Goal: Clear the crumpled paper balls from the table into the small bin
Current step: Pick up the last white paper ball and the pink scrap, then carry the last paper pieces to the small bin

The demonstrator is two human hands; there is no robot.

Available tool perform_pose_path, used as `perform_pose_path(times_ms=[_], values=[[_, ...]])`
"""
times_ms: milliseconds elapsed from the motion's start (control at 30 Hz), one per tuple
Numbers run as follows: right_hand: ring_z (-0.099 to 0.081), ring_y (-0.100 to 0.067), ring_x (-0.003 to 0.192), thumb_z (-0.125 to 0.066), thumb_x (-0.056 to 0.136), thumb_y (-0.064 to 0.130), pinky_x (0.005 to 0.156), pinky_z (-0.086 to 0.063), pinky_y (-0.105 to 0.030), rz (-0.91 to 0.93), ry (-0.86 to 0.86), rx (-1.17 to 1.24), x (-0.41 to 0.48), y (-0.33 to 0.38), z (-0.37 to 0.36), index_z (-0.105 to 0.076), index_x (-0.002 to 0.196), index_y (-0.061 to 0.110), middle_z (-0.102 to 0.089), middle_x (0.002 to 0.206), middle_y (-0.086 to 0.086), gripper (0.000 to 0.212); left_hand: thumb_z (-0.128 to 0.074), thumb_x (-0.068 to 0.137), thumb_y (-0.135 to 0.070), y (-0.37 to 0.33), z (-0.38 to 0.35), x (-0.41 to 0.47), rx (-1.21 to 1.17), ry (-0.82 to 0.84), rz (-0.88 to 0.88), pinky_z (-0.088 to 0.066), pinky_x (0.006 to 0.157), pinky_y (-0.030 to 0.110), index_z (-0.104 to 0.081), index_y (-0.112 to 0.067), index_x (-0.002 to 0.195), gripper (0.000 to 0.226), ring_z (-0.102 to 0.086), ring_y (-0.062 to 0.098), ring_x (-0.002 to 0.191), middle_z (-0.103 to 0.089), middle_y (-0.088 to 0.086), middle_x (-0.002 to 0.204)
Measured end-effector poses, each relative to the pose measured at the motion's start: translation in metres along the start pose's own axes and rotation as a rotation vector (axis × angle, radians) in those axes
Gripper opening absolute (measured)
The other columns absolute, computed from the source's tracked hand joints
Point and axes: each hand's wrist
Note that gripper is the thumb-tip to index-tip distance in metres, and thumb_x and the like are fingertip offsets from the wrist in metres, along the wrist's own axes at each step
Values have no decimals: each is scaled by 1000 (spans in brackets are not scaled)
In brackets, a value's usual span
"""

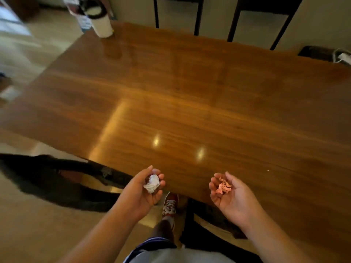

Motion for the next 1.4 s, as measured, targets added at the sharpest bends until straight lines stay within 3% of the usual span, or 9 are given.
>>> perform_pose_path(times_ms=[233,433,833,1100,1400], values=[[-68,-24,77,-57,92,27,57,-54,-33,-109,74,-287,-61,-65,15,-68,104,5,-71,82,-12,27,-67,75,-31,91,62,-107,-224,-183,-108,-52,43,24,-75,-13,76,20,-68,15,61,-70,6,75],[-71,-24,66,-58,91,27,51,-56,-32,-227,198,-580,-74,-132,-20,-70,98,4,-73,77,-14,26,-61,83,-28,134,130,-184,-455,-360,-235,-48,41,20,-69,-12,75,19,-65,14,54,-69,5,70],[-70,-22,67,-57,91,25,56,-58,-31,-501,513,-1066,-81,-397,-163,-67,91,5,-71,76,-11,23,-58,90,-28,228,318,-329,-1004,-752,-376,-48,38,21,-64,-12,77,21,-65,15,50,-68,5,64],[-67,-20,66,-55,90,24,56,-56,-28,-578,543,-1184,-90,-564,-250,-65,80,8,-68,73,-10,22,-59,90,-28,204,460,-389,-1105,-776,-403,-49,40,21,-66,-12,76,22,-66,14,50,-69,4,64],[-71,-24,70,-63,85,26,58,-57,-33,-479,423,-1197,-50,-606,-314,-70,87,6,-72,79,-13,22,-57,90,-32,98,572,-407,-960,-713,-440,-51,46,22,-66,-14,82,21,-66,13,58,-70,3,73]])
Point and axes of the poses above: each hand's wrist, its own x-axis towards the middle knuckle, its own z-axis out of the back of the hand, y = z × x
